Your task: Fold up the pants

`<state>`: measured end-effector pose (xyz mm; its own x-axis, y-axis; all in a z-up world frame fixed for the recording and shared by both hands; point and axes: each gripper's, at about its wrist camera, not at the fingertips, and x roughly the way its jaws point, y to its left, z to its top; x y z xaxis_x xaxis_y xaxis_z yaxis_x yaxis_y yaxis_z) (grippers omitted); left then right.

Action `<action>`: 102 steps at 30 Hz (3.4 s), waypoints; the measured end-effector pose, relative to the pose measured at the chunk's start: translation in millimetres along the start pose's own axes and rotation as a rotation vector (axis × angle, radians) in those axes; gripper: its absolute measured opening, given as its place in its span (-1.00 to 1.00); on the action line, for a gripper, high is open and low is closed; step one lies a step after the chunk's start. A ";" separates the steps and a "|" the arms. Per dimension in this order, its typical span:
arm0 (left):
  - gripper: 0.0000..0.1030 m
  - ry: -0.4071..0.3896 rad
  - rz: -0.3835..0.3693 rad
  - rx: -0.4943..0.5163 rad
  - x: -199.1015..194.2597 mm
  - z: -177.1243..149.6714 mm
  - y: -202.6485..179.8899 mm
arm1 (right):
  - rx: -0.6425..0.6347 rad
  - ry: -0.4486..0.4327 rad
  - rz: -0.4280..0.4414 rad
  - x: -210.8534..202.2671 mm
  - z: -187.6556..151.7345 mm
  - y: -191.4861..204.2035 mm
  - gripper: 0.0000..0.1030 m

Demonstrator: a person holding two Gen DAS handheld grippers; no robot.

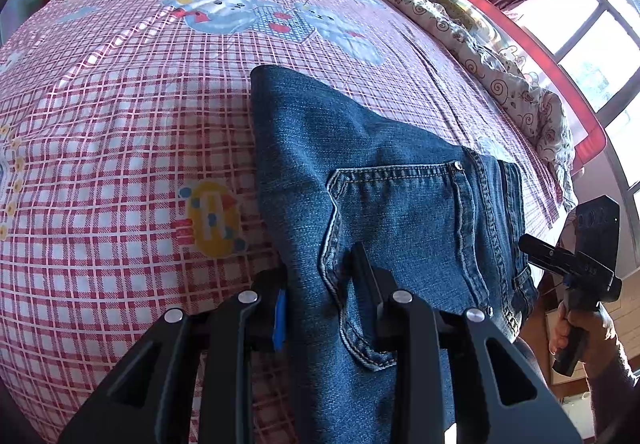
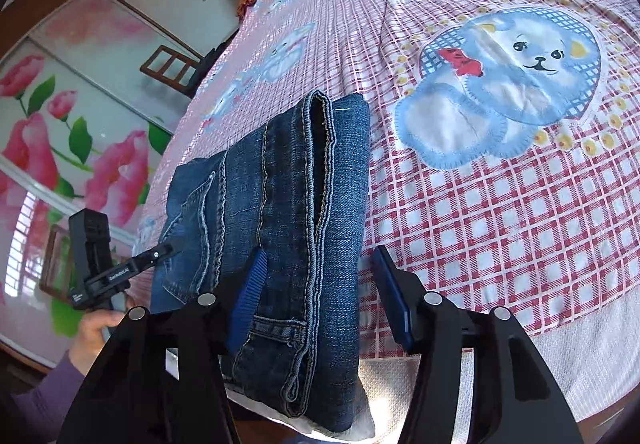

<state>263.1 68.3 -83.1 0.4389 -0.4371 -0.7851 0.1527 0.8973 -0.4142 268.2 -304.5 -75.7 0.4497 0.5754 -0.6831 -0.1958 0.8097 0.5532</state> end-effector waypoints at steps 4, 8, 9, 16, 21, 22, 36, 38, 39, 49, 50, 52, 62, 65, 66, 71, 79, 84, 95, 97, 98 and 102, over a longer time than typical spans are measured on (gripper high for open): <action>-0.42 -0.011 0.045 0.035 0.3 -0.5 -10.7 | -0.102 0.042 -0.061 1.7 5.7 18.1 -0.47; -0.39 -0.022 0.083 0.054 0.8 1.6 -17.9 | -0.088 0.057 -0.070 5.3 8.0 11.0 -0.42; -0.39 -0.022 0.081 0.050 1.0 2.6 -17.7 | -0.091 0.056 -0.085 4.9 6.6 10.4 -0.36; -0.38 -0.029 0.084 0.040 1.3 2.0 -14.7 | -0.056 0.033 -0.084 8.9 0.0 11.2 -0.28; -0.37 -0.028 0.090 0.044 0.6 0.2 -16.7 | -0.010 0.056 -0.016 8.8 3.3 5.0 0.33; -0.37 -0.027 0.090 0.044 0.6 0.7 -16.5 | -0.036 0.065 0.004 11.6 4.9 11.3 0.49; -0.36 -0.031 0.078 0.042 0.6 0.8 -15.7 | -0.024 -0.055 -0.087 -19.9 5.6 14.6 0.93; -0.35 -0.034 0.077 0.044 0.2 0.3 -16.0 | -0.026 -0.088 -0.119 -29.8 4.9 3.0 0.89; -0.35 -0.038 0.077 0.046 0.2 -0.6 -16.3 | -0.046 -0.095 -0.109 -32.4 4.1 0.1 0.82; -0.35 -0.034 0.071 0.042 -1.2 -1.3 -18.4 | -0.148 -0.037 -0.057 -6.9 7.9 17.2 0.82; -0.35 -0.034 0.071 0.042 -1.2 -1.4 -18.2 | -0.145 -0.024 -0.063 -0.8 9.1 16.8 0.82; -0.35 -0.036 0.068 0.042 -1.2 -1.2 -17.7 | -0.139 -0.013 -0.064 7.8 9.5 15.8 0.82; -0.35 -0.047 0.071 0.050 -1.2 -2.9 -18.2 | -0.114 0.020 -0.034 9.5 12.9 13.2 -0.33; -0.34 -0.050 0.077 0.049 -1.0 -4.0 -20.4 | -0.091 0.013 -0.023 9.8 11.2 9.1 -0.26; -0.34 -0.049 0.078 0.048 -0.9 -4.0 -20.7 | -0.072 0.015 -0.015 11.1 11.9 6.3 -0.17; -0.34 -0.046 0.079 0.045 -0.8 -3.3 -21.6 | -0.042 0.031 -0.015 13.3 13.1 4.3 -0.12; -0.36 -0.059 0.139 0.087 -2.1 -4.1 -32.8 | -0.137 0.044 -0.126 14.8 13.7 30.2 -0.48; -0.58 -0.092 0.149 0.097 -11.1 -4.9 -36.2 | -0.223 0.009 -0.186 6.0 10.9 54.2 -0.68; -0.71 -0.140 0.139 0.107 -44.9 3.0 -43.4 | -0.296 -0.037 -0.168 -20.5 24.3 82.3 -0.74; -0.71 -0.153 0.151 0.121 -51.5 8.0 -45.5 | -0.314 -0.043 -0.160 -23.8 30.4 88.6 -0.74; -0.71 -0.159 0.160 0.128 -54.7 11.3 -46.2 | -0.318 -0.047 -0.155 -24.4 34.6 91.5 -0.74; -0.71 -0.177 0.181 0.130 -63.1 34.7 -42.6 | -0.334 -0.060 -0.144 -19.0 56.2 102.5 -0.74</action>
<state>259.7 59.9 0.1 0.6154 -0.2619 -0.7434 0.1650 0.9651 -0.2034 288.6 -238.9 20.8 0.5416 0.4530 -0.7082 -0.3963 0.8805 0.2601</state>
